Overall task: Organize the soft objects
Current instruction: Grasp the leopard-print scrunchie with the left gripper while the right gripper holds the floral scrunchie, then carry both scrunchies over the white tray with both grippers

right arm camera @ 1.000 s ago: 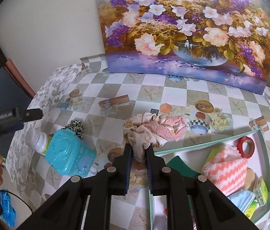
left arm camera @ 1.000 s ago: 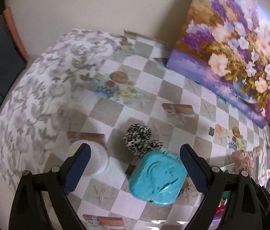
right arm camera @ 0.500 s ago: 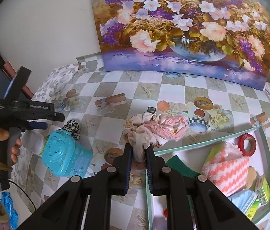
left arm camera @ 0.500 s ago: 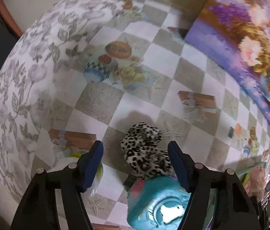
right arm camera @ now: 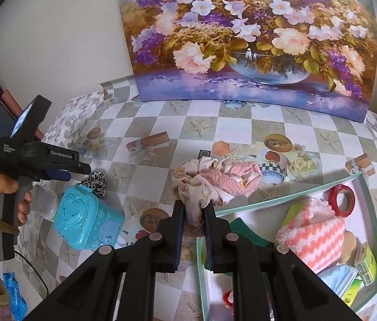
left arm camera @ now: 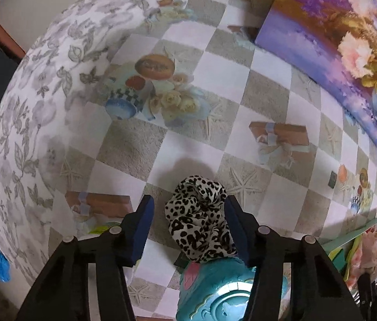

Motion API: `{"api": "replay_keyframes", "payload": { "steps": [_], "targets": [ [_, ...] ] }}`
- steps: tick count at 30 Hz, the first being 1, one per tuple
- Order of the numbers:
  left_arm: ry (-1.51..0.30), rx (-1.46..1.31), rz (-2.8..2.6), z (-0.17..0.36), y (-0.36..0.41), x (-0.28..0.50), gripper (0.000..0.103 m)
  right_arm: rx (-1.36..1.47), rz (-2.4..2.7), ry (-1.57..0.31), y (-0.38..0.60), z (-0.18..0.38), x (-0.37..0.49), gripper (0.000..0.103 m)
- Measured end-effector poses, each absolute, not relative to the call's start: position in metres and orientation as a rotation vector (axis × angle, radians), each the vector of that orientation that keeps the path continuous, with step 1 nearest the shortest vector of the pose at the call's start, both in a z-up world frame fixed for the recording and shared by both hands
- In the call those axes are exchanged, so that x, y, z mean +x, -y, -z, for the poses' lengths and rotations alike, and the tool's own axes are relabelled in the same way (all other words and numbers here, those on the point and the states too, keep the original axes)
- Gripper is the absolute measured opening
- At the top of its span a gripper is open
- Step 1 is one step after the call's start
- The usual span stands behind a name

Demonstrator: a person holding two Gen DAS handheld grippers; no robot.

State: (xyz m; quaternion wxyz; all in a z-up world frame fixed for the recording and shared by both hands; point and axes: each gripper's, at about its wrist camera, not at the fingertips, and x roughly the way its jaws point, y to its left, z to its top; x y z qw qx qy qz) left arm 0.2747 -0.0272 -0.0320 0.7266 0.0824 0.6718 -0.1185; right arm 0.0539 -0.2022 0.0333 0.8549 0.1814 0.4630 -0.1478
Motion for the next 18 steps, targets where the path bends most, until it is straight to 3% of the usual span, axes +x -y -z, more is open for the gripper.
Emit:
{"api": "replay_keyframes", "payload": {
  "steps": [11, 18],
  "targets": [
    [-1.526, 0.184, 0.253, 0.056, 0.029, 0.281, 0.021, 0.395, 0.315, -0.971, 0.206, -0.031, 0.053, 0.015],
    [-1.445, 0.130, 0.246, 0.041, 0.015, 0.278, 0.015, 0.410, 0.317, -0.964, 0.209, -0.033, 0.050, 0.015]
  ]
}}
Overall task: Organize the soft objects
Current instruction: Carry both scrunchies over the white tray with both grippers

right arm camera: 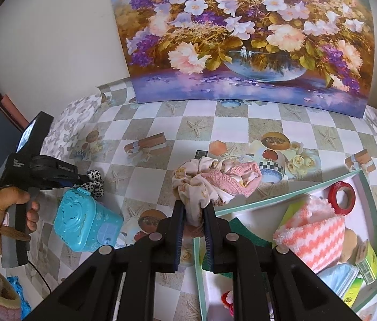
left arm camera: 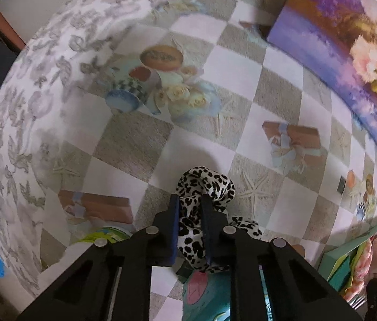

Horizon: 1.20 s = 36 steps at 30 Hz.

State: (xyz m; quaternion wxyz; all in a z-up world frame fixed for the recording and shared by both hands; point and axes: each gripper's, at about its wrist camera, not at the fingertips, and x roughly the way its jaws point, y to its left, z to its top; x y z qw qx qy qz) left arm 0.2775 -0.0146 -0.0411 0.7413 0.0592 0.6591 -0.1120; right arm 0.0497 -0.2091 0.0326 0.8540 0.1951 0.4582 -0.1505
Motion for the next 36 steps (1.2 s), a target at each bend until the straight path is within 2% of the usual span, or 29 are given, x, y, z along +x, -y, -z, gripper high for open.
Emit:
{"api": "replay_keyframes", "payload": {
  "steps": [5, 17, 36],
  "targets": [
    [-1.358, 0.064, 0.249, 0.010, -0.001, 0.274, 0.013, 0.417, 0.315, -0.949, 0.210, -0.038, 0.044, 0.015],
    [-1.153, -0.145, 0.427, -0.063, -0.006, 0.199, 0.013, 0.406, 0.311, -0.920, 0.209, -0.056, 0.018, 0.015],
    [-1.127, -0.088, 0.651, -0.053, 0.075, 0.050, 0.013, 0.366, 0.405, -0.906, 0.240, -0.076, -0.045, 0.015]
  ]
}}
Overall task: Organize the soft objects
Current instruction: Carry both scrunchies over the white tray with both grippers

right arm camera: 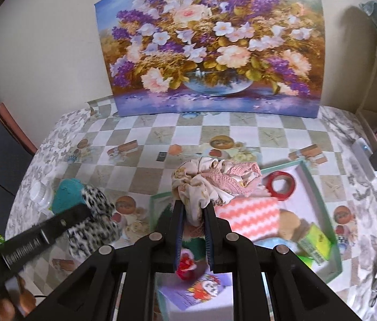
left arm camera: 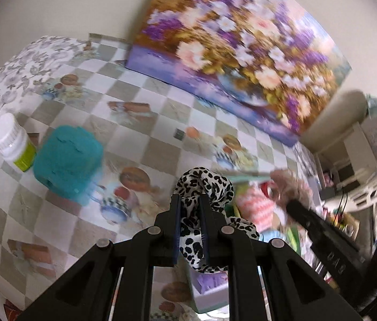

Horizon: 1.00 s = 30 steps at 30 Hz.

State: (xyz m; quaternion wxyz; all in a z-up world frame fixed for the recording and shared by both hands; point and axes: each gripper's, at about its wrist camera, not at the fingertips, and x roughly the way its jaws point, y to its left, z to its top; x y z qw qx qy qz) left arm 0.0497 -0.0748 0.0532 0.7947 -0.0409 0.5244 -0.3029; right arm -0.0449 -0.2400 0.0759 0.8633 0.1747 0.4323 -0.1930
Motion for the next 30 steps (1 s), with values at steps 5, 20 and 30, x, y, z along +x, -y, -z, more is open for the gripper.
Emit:
{"api": "replay_keyframes", "payload": {
  "steps": [5, 20, 30],
  "targets": [
    [-1.127, 0.011, 0.711, -0.047, 0.104, 0.021, 0.013, 0.367, 0.443, -0.909, 0.255, -0.075, -0.063, 0.015],
    [-1.159, 0.158, 0.817, -0.025, 0.154, -0.024, 0.014, 0.584, 0.627, -0.955, 0.348, -0.032, -0.120, 0.015],
    [-1.222, 0.279, 0.790, 0.017, 0.183, -0.033, 0.015, 0.620, 0.567, -1.062, 0.345, 0.009, -0.108, 0.015]
  ]
}}
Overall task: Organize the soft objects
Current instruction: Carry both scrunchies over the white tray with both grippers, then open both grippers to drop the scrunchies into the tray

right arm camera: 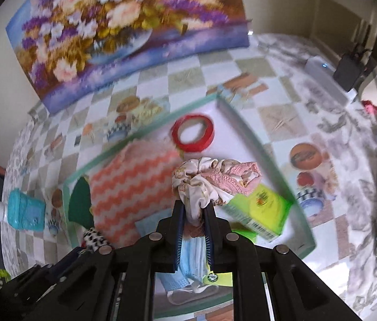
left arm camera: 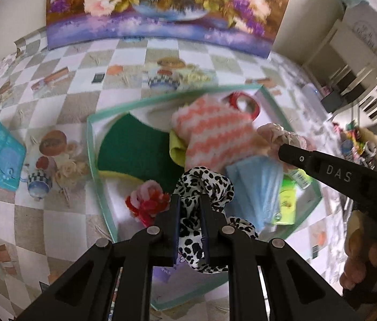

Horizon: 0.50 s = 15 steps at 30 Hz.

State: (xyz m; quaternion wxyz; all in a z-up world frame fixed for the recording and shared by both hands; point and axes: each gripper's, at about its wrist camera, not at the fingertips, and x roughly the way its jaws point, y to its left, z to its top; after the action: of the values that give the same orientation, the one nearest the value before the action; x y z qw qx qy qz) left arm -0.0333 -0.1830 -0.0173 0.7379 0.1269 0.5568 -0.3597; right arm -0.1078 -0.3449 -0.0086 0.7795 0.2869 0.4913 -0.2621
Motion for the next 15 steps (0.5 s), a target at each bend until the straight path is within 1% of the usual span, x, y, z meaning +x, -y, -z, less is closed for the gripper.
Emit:
{"api": "replay_keyframes", "payload": {
  "steps": [6, 9, 11, 13, 15],
  "targets": [
    [-1.239, 0.321, 0.763, 0.032, 0.190, -0.035, 0.015, 0.624, 0.544, -1.106, 0.340, 0.025, -0.102, 0.016],
    [-1.246, 0.335, 0.759, 0.038, 0.193, -0.035, 0.015, 0.618, 0.545, -1.116, 0.338, 0.028, -0.101, 0.019],
    [-1.249, 0.335, 0.759, 0.037, 0.194, -0.035, 0.015, 0.614, 0.545, -1.114, 0.338, 0.026, -0.101, 0.019],
    [-1.249, 0.332, 0.769, 0.034, 0.193, -0.036, 0.017, 0.610, 0.546, -1.105, 0.338, 0.022, -0.101, 0.019],
    [-1.239, 0.330, 0.778, 0.030, 0.193, -0.036, 0.023, 0.606, 0.548, -1.095, 0.338, 0.018, -0.101, 0.019]
  ]
}}
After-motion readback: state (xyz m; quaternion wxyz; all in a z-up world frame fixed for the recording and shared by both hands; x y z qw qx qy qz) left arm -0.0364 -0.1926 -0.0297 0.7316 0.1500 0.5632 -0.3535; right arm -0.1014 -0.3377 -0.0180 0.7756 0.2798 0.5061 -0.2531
